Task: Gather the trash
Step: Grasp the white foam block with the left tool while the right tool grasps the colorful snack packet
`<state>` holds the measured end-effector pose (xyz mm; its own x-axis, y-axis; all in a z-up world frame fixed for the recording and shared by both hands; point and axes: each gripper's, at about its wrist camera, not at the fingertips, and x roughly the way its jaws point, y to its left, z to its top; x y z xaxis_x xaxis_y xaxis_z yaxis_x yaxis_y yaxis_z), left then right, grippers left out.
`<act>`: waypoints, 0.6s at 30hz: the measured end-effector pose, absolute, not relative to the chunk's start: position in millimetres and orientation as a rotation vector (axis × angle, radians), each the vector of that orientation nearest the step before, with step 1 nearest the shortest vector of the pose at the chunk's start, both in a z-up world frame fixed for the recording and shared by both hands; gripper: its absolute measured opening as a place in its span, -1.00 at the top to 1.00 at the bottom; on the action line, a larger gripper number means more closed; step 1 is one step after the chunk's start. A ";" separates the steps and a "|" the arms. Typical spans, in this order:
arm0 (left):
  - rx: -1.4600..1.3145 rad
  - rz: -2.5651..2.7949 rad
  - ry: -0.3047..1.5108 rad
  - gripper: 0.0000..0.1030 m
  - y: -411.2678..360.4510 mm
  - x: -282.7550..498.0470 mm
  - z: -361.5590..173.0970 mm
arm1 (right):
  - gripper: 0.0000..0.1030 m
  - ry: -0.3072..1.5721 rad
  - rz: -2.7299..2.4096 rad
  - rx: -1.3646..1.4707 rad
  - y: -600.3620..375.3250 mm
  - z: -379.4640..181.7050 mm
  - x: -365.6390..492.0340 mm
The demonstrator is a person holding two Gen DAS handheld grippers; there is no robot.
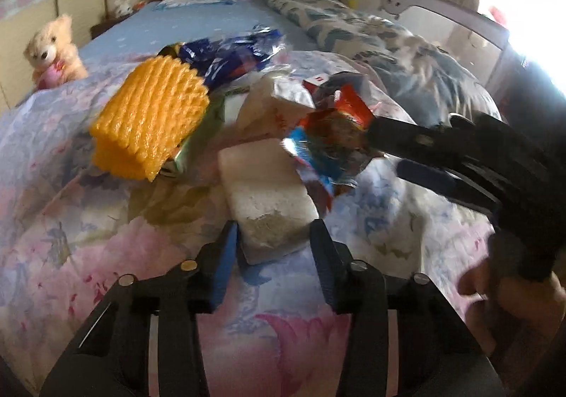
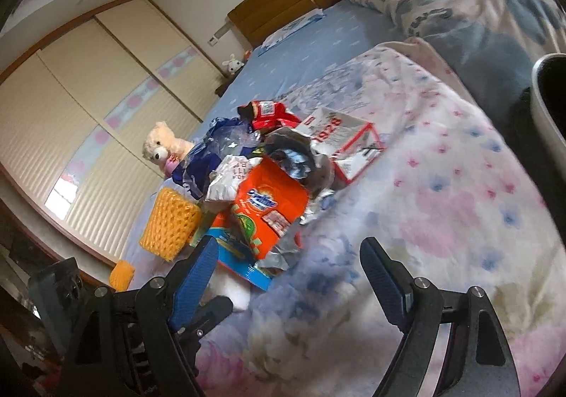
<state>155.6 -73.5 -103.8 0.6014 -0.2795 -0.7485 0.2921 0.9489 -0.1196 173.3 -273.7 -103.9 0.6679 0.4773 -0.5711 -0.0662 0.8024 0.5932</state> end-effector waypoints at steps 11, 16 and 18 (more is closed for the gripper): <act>-0.050 -0.351 0.862 -0.36 -64.6 151.5 -98.7 | 0.93 0.811 0.385 0.568 -261.7 -113.3 186.0; 0.000 -0.280 0.871 -0.37 -75.4 159.8 -103.0 | 0.96 0.772 0.377 0.591 -278.8 -106.7 160.0; 0.006 -0.267 0.891 0.01 -77.1 164.5 -108.1 | 0.96 0.764 0.362 0.591 -286.9 -104.4 151.3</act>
<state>164.5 -77.1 -108.1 0.5980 -0.2271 -0.7686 0.2323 0.9670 -0.1050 151.3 -286.9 -104.4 0.6734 0.5077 -0.5373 -0.0951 0.7803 0.6182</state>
